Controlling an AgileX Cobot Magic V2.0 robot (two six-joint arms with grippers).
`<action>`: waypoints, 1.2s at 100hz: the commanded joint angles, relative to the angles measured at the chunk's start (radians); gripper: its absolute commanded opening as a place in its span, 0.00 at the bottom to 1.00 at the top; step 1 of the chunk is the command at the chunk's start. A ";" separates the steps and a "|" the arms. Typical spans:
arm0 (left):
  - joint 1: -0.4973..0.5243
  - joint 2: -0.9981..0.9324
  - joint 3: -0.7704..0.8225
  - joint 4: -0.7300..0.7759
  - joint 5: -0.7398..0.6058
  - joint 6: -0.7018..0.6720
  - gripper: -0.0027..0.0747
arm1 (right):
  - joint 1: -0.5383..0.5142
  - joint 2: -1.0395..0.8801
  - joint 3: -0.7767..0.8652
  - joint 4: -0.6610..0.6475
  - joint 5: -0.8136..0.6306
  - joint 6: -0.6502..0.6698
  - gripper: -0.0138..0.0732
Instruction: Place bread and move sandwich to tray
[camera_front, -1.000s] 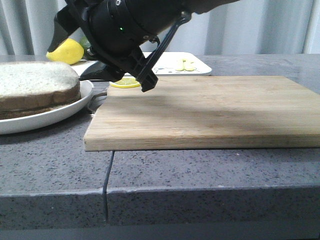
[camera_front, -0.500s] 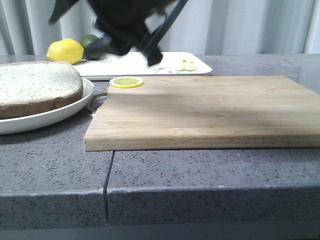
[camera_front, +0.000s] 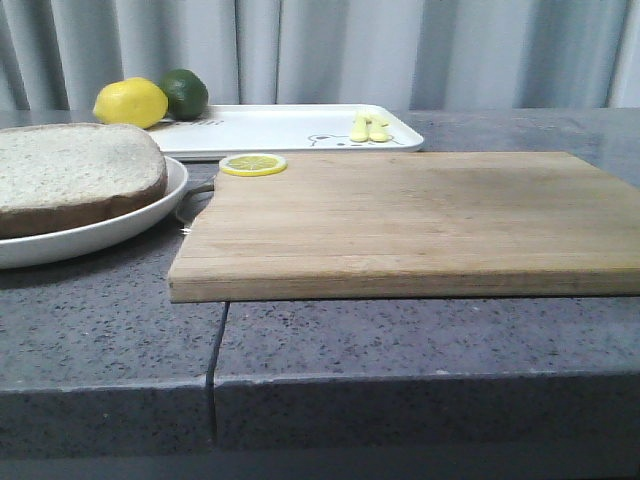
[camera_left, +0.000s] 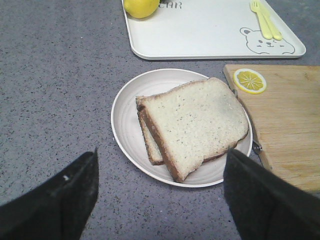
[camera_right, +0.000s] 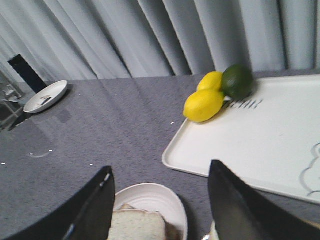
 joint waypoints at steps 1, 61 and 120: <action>-0.004 0.013 -0.035 -0.024 -0.064 -0.005 0.67 | -0.047 -0.106 -0.007 -0.215 0.010 0.127 0.66; -0.004 0.013 -0.035 -0.024 -0.064 -0.005 0.67 | -0.284 -0.740 0.416 -1.036 0.098 0.556 0.66; -0.004 0.013 -0.035 -0.024 -0.064 -0.005 0.67 | -0.285 -0.986 0.588 -1.047 0.135 0.556 0.65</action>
